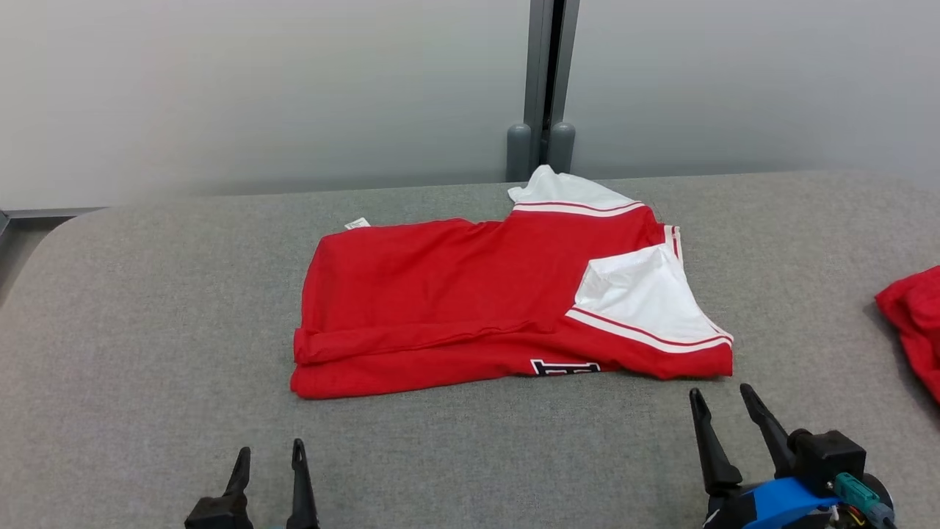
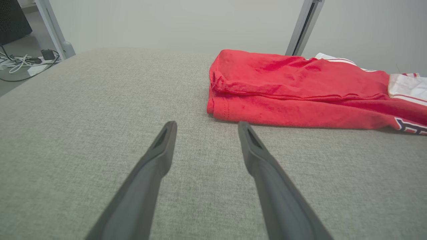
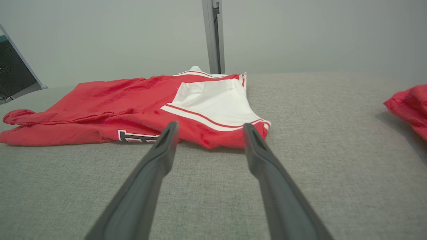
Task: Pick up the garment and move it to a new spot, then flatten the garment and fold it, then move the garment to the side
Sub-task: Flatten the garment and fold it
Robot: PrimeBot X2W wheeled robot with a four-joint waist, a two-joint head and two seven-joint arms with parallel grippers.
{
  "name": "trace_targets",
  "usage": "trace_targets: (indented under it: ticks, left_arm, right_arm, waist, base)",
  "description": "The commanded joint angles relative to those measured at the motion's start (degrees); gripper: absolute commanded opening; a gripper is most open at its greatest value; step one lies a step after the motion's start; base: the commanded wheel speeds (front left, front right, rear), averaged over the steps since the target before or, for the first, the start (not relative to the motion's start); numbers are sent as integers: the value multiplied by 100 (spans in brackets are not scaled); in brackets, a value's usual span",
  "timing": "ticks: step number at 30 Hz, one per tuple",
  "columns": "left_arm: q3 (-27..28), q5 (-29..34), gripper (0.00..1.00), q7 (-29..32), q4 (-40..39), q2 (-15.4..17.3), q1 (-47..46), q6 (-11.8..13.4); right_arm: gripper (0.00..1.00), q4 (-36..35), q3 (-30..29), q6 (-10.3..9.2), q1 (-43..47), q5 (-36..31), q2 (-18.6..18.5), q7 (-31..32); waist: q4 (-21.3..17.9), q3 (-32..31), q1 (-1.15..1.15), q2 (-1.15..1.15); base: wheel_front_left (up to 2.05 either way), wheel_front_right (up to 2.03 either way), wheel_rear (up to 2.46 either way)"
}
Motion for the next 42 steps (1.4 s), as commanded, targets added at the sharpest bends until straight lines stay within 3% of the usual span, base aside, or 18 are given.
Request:
trace_targets:
  ticks: [1,13,21,29,30,31,34,36,37,38,39,40,41,42]
  left_arm:
    - [-8,-10,100,-22,-9,10,42,-13]
    - [-76,-558,100,-22,133,9,-783,-124]
    - [35,-941,100,-19,631,8,-1438,72]
    - [-173,-1165,100,17,1132,-7,-1747,-206]
    - [-251,-1183,86,27,1228,-19,-1768,-252]
    - [-324,-1207,50,37,1308,-28,-1786,-288]
    - [-475,-1200,0,60,1475,-51,-1824,-354]
    - [-539,-1214,0,62,1512,-54,-1832,-383]
    - [-556,-1224,0,62,1518,-57,-1827,-386]
    - [-562,-1225,0,62,1519,-58,-1829,-396]
    - [-556,-1215,0,62,1518,-56,-1829,-408]
    - [-556,-1203,0,62,1514,-54,-1825,-414]
    - [-562,-1197,0,62,1512,-54,-1817,-429]
    - [-571,-1187,0,62,1499,-53,-1812,-441]
  right_arm:
    - [100,4,-7,0,67,-29,17,-16]
    - [100,-110,92,0,-412,61,13,-16]
    - [100,-173,45,0,-815,159,-92,-16]
    - [100,16,-340,0,-1174,-49,-38,-16]
    - [100,111,-380,0,-1234,-99,-30,-16]
    - [100,248,-412,0,-1274,-123,-10,-17]
    - [100,706,-437,0,-1396,-175,24,-16]
    - [100,1055,-501,0,-1485,-127,49,0]
    - [95,1193,-528,0,-1526,-42,72,4]
    - [61,1345,-548,0,-1536,13,91,5]
    - [45,1491,-563,-1,-1559,72,101,16]
    - [42,1626,-616,-2,-1591,181,111,35]
    - [25,1759,-604,-6,-1601,194,118,40]
    - [0,1850,-582,-5,-1631,254,126,43]
  waist:
    - [-2,-5,1,0]
    - [-35,693,1,0]
    - [-150,1343,1,0]
    - [-191,1654,1,0]
    - [-186,1678,1,0]
    - [-181,1698,1,0]
    - [-155,1740,1,0]
    - [-140,1761,1,0]
    - [-131,1770,1,0]
    - [-123,1778,1,0]
    - [-117,1787,1,0]
    - [-111,1792,1,0]
    - [-103,1794,1,0]
    - [-95,1796,1,0]
  base:
    - [0,0,0]
    - [0,0,0]
    - [0,0,0]
    - [0,0,0]
    - [0,0,0]
    - [0,0,0]
    - [0,0,0]
    - [0,0,0]
    - [0,0,0]
    - [0,0,0]
    - [0,0,0]
    - [0,0,0]
    - [0,0,0]
    - [0,0,0]
